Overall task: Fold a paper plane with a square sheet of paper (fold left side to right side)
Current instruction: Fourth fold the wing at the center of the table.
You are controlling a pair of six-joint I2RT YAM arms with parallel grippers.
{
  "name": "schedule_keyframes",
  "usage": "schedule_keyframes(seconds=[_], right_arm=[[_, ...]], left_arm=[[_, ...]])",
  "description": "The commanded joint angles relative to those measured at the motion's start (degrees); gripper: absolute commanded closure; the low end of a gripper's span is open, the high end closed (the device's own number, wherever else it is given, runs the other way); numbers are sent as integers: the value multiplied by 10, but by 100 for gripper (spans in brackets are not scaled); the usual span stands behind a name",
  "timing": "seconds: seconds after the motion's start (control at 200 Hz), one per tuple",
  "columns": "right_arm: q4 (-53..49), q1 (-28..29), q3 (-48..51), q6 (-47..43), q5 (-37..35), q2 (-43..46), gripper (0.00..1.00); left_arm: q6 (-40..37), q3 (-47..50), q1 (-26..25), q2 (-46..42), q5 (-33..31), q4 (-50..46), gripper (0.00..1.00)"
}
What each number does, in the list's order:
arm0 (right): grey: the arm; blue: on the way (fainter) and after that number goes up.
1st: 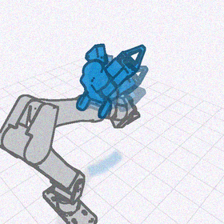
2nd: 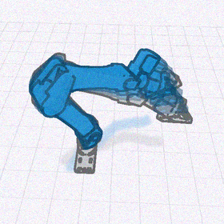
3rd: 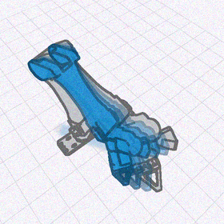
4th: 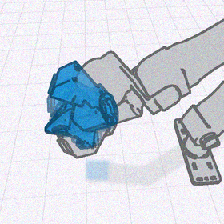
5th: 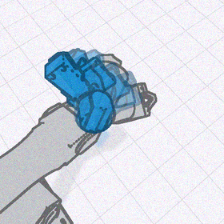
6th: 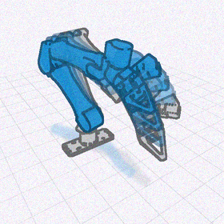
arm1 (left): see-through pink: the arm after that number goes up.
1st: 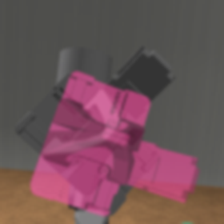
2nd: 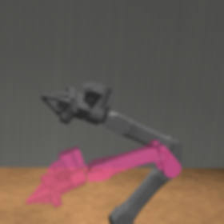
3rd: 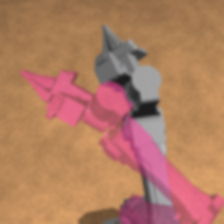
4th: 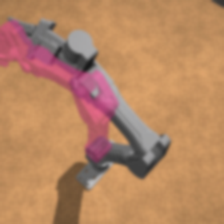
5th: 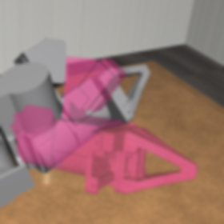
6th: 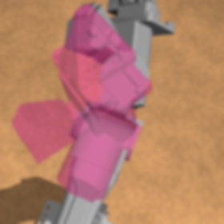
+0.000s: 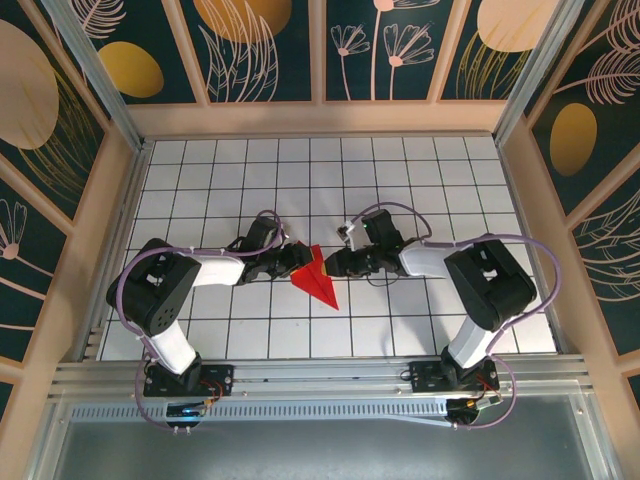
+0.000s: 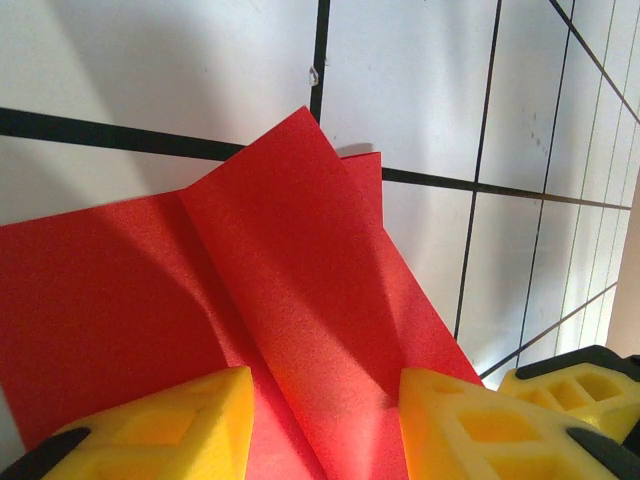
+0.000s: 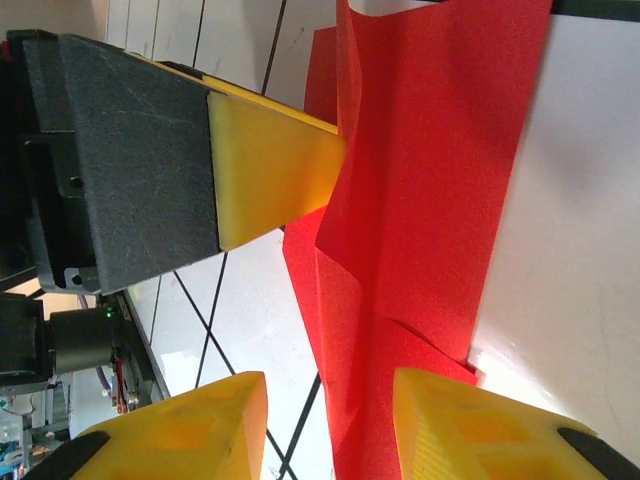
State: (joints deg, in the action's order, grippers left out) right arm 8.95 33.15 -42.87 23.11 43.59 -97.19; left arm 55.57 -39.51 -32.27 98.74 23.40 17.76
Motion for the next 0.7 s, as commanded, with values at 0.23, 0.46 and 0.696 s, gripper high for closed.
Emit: schedule_keyframes(seconds=[0.23,0.46,0.696], right_arm=[[22,7,-26,3,8,-27,70],[18,7,-25,-1,2,-37,88],[2,7,-29,-13,-13,-46,100]], left_arm=[[-15,4,0,19,-27,-39,58],[-16,4,-1,19,-28,-40,58],[-16,5,-1,17,-29,-41,58]])
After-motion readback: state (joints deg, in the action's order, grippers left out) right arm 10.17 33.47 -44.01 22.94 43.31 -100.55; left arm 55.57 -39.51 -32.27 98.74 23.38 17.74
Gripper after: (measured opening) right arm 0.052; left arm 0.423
